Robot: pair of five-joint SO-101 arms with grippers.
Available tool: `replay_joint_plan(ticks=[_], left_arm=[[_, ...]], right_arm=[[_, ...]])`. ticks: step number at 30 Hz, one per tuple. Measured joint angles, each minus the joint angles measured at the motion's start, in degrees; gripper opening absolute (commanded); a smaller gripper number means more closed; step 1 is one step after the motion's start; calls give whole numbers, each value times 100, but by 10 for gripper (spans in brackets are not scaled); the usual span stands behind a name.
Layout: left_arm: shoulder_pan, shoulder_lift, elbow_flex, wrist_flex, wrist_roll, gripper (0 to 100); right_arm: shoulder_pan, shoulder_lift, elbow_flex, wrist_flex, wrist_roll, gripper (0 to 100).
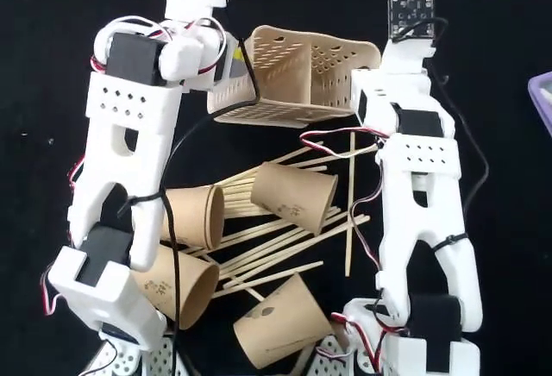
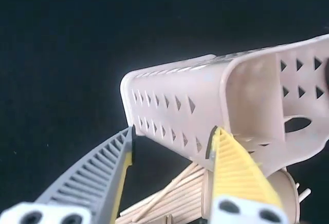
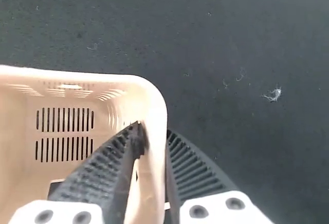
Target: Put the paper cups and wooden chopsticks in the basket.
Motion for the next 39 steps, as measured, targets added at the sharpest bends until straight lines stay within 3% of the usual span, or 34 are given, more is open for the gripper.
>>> replay_joint_plan(ticks=[9, 18, 29, 31, 33, 34, 35, 39], left_arm=[[9, 0, -62, -158, 0, 252], [18, -290, -1081, 149, 18, 252], [-97, 316, -229, 598, 26, 252], [-88, 457, 18, 598, 35, 194], [-114, 545, 193, 589, 35, 42], [-149, 571, 229, 589, 35, 16], [-167, 589, 237, 580, 35, 53], [-246, 607, 255, 659, 35, 34]], right_arm=[[0, 0, 0, 0, 0, 11], [-193, -9, -9, -9, 0, 11], [-220, -9, -9, -9, 0, 11], [-229, -9, -9, -9, 0, 11], [-246, -9, -9, -9, 0, 11], [-255, -26, -9, 0, 0, 11], [-281, -44, -9, 62, 0, 11], [-325, -158, -211, 923, 97, 11]])
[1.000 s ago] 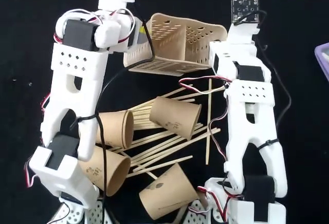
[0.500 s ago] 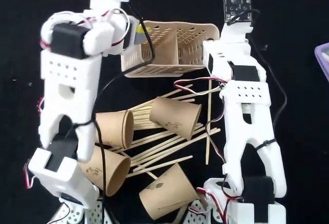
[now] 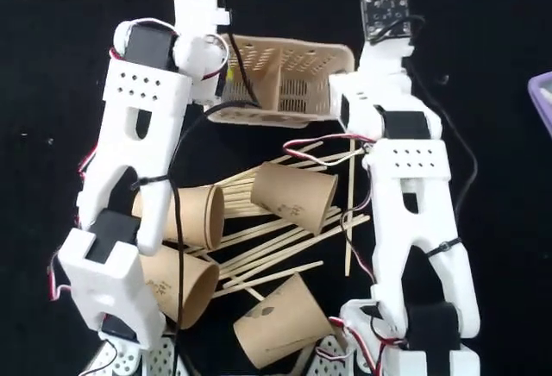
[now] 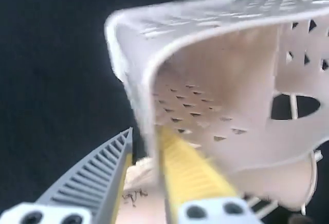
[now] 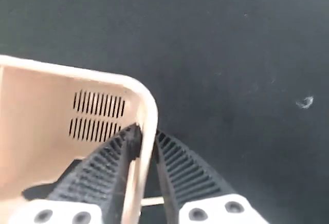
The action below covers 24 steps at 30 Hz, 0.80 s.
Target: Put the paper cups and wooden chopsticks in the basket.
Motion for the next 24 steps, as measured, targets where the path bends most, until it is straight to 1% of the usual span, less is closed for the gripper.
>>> replay_joint_plan(ticks=[4, 8, 12, 16, 20, 24], left_arm=[[-18, 35, 193, 202, 0, 30], [-211, 18, 396, 237, 0, 30], [-255, -325, 756, 237, 0, 30], [-255, -1152, 1371, 237, 0, 30], [-255, -1890, 2013, 237, 0, 30], [-352, -2171, 2479, 237, 0, 33]], right_arm=[[-9, -220, -88, 958, 440, 11], [-18, -448, -105, 1354, 659, 11], [-18, -703, -97, 1556, 721, 11], [-26, -941, -97, 1591, 747, 11], [-246, -1073, -88, 1600, 747, 11], [-536, -1073, -88, 1600, 756, 11]])
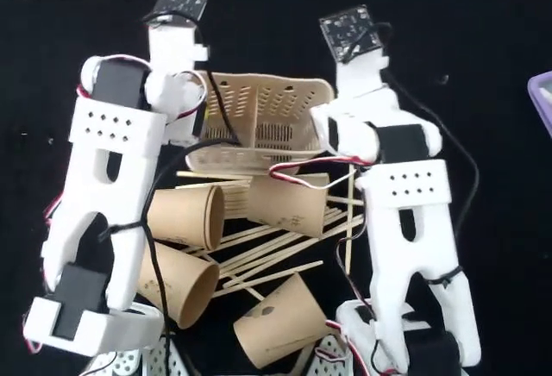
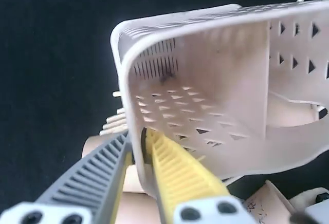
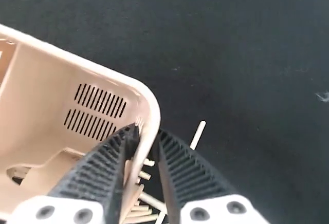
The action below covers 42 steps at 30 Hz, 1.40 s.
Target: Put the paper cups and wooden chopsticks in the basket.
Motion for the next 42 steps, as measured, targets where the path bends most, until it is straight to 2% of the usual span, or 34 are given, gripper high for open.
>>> replay_joint_plan(ticks=[6, 11, 13, 16, 28, 37, 42], left_arm=[[-123, 18, 316, -440, 0, 45], [-132, 255, 325, -844, 0, 201], [-229, 343, 325, -888, 0, 228], [-352, 352, 325, -923, 0, 220], [-721, 352, -835, -1160, -18, 223], [-730, 378, -756, -1160, -9, 223], [-782, 378, -888, -1037, -9, 223]], right_arm=[[-158, 255, 0, -360, 0, 17], [-167, 571, -26, -721, 0, 128], [-167, 598, -26, -730, 0, 178], [-158, 624, -132, -686, 0, 218], [-167, 651, -1670, -123, 9, 219], [-360, 651, -1723, -35, 9, 219], [-360, 651, -2145, 703, 9, 219]])
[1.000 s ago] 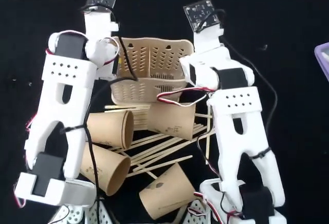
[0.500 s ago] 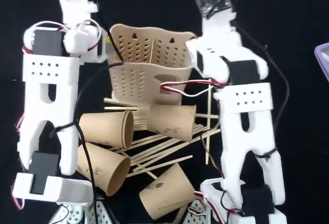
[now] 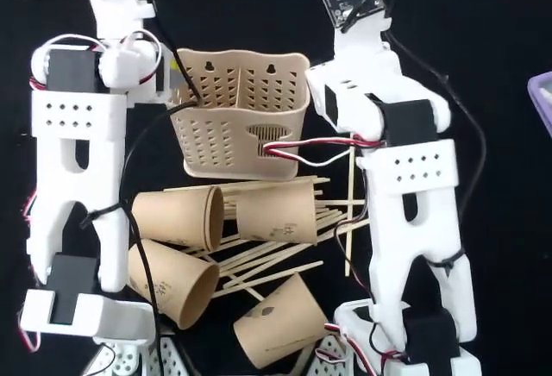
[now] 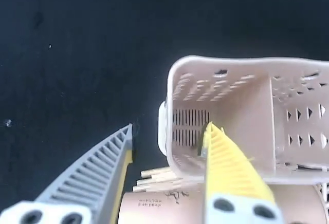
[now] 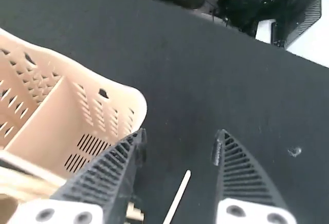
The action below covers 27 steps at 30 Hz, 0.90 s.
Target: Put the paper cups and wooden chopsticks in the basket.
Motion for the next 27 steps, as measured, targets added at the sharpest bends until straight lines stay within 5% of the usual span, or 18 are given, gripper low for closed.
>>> replay_joint_plan(ticks=[6, 12, 19, 27], left_arm=[[0, -18, -1064, 1020, 0, 220], [-404, -774, -598, 1116, -299, 220], [-651, -2822, 1714, 914, -580, 222], [-1609, -4580, 5679, -993, -598, 223]], right_arm=[[0, -26, -536, 1363, 9, 219], [0, -1037, 79, 1820, 9, 219], [0, -2655, 2804, 1424, 9, 219], [-141, -3138, 5354, 264, 0, 219]])
